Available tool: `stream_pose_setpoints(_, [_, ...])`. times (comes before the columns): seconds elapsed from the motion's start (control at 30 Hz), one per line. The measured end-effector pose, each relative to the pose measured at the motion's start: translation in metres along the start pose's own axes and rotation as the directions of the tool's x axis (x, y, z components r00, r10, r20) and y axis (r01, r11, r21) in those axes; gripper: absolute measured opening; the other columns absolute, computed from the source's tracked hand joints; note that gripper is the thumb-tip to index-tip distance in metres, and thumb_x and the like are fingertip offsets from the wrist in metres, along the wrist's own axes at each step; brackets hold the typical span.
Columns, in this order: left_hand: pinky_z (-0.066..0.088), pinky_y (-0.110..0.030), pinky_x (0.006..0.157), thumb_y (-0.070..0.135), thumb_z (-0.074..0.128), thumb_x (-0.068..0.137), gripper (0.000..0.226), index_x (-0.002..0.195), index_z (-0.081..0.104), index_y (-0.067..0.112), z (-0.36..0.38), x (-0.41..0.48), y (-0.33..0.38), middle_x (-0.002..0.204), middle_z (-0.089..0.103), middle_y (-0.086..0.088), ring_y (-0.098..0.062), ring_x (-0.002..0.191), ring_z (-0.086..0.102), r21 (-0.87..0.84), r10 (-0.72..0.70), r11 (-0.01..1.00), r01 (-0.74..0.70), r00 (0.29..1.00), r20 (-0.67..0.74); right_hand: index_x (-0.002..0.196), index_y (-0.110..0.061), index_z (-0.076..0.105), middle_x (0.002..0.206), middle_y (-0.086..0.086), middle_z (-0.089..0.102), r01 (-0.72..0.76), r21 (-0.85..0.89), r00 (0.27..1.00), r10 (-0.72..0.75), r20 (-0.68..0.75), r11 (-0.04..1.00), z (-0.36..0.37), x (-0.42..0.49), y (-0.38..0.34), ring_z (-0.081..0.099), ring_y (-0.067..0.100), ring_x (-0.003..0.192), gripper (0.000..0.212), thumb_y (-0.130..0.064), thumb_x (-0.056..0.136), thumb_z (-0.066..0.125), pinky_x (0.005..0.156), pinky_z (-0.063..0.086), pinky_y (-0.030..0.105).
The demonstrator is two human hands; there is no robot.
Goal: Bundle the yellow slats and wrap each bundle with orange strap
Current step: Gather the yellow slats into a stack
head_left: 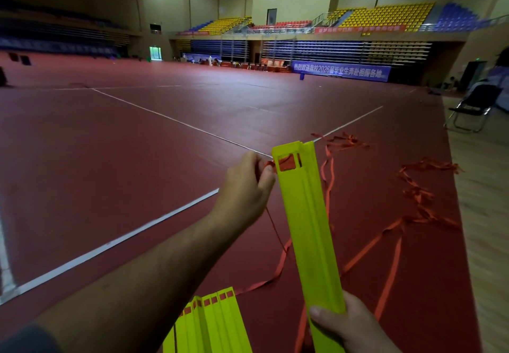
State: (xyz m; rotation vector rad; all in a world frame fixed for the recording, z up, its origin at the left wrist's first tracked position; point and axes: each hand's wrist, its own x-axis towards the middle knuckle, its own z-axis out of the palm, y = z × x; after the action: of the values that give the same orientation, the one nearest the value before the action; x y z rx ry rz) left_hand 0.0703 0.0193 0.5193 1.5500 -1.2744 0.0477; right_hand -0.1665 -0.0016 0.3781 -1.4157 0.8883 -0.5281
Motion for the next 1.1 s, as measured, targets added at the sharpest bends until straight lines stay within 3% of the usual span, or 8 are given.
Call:
stream_pose_setpoints(0.13, [0.05,-0.033,0.052,0.023,0.058,0.097,0.025,0.078,0.043,0.018,-0.007,-0.001,0.01,0.068,0.052,-0.004,-0.021,0.056,0.052,-0.26,-0.179,0.941,0.216,0.971,0.16,0.1,-0.02,0.073,0.083,0.0,0.077,0.013,-0.163,0.961,-0.057,-0.269,0.987,0.008,-0.003,0.0,0.073,0.014,0.08,0.071,-0.044,0.038,0.096,0.078,0.054,0.033])
stream_pose_setpoints(0.27, [0.046,-0.027,0.047,0.025,0.051,0.102,0.015,0.107,0.056,0.012,-0.023,-0.015,0.016,0.068,0.058,-0.004,-0.014,0.042,0.041,-0.534,-0.281,0.644,0.548,0.818,0.501,0.086,-0.025,0.068,0.069,-0.006,0.072,-0.016,-0.226,0.853,-0.105,-0.512,0.974,0.012,-0.001,0.007,0.069,0.01,0.069,0.031,-0.02,0.064,0.09,0.069,0.05,0.032])
stream_pose_setpoints(0.4, [0.054,-0.038,0.066,0.025,0.061,0.098,0.025,0.12,0.056,0.013,-0.023,-0.025,-0.014,0.081,0.071,-0.006,-0.021,0.057,0.06,-0.22,-0.291,0.841,0.495,0.755,0.588,0.087,-0.023,0.064,0.07,0.0,0.068,-0.012,-0.293,0.732,-0.192,-0.654,0.956,0.013,0.001,0.015,0.066,0.025,0.072,0.031,-0.019,0.067,0.087,0.067,0.047,0.037])
stream_pose_setpoints(0.47, [0.056,-0.044,0.088,0.039,0.071,0.088,0.05,0.127,0.054,0.012,-0.012,-0.032,-0.026,0.105,0.071,-0.006,-0.019,0.083,0.067,-0.112,-0.317,0.871,0.479,0.721,0.617,0.09,-0.021,0.063,0.073,0.004,0.068,-0.001,-0.317,0.723,-0.218,-0.656,0.948,0.012,0.003,0.014,0.066,0.03,0.075,0.03,-0.018,0.069,0.085,0.067,0.047,0.038])
stream_pose_setpoints(0.6, [0.051,-0.032,0.09,0.055,0.074,0.079,0.052,0.117,0.056,0.024,0.019,-0.052,-0.026,0.115,0.061,0.007,-0.01,0.102,0.061,-0.008,-0.2,0.978,0.21,0.943,0.266,0.089,-0.023,0.063,0.072,0.004,0.069,0.032,-0.342,0.729,-0.256,-0.635,0.939,0.013,0.003,0.008,0.066,0.029,0.075,0.031,-0.018,0.068,0.085,0.065,0.045,0.036])
stream_pose_setpoints(0.73, [0.051,-0.019,0.092,0.07,0.072,0.062,0.078,0.125,0.054,0.027,0.048,-0.068,-0.005,0.118,0.066,0.014,0.0,0.11,0.063,-0.324,-0.161,0.822,0.469,0.737,0.657,0.077,-0.033,0.056,0.06,0.0,0.065,0.024,-0.389,0.711,-0.289,-0.64,0.921,0.025,0.002,0.005,0.065,0.027,0.063,0.036,-0.014,0.062,0.084,0.055,0.044,0.033])
stream_pose_setpoints(0.97, [0.052,-0.063,0.081,0.057,0.072,0.075,0.044,0.094,0.07,0.018,0.083,-0.076,-0.013,0.083,0.063,-0.009,-0.027,0.08,0.062,-0.599,-0.261,0.606,0.523,0.842,0.472,0.094,-0.03,0.058,0.069,-0.011,0.072,-0.032,-0.304,0.923,-0.088,-0.374,0.952,0.012,0.003,0.011,0.065,-0.003,0.061,0.079,-0.054,0.029,0.095,0.054,0.044,0.011])
stream_pose_setpoints(1.1, [0.056,-0.048,0.08,0.045,0.066,0.09,0.037,0.095,0.072,0.009,0.091,-0.081,-0.026,0.087,0.074,-0.014,-0.032,0.08,0.069,-0.608,-0.365,0.526,0.594,0.804,0.47,0.103,-0.025,0.067,0.081,-0.006,0.077,0.008,-0.15,0.977,-0.04,-0.211,0.989,-0.007,0.008,0.019,0.073,0.006,0.077,0.107,-0.069,0.008,0.089,0.068,0.052,0.017])
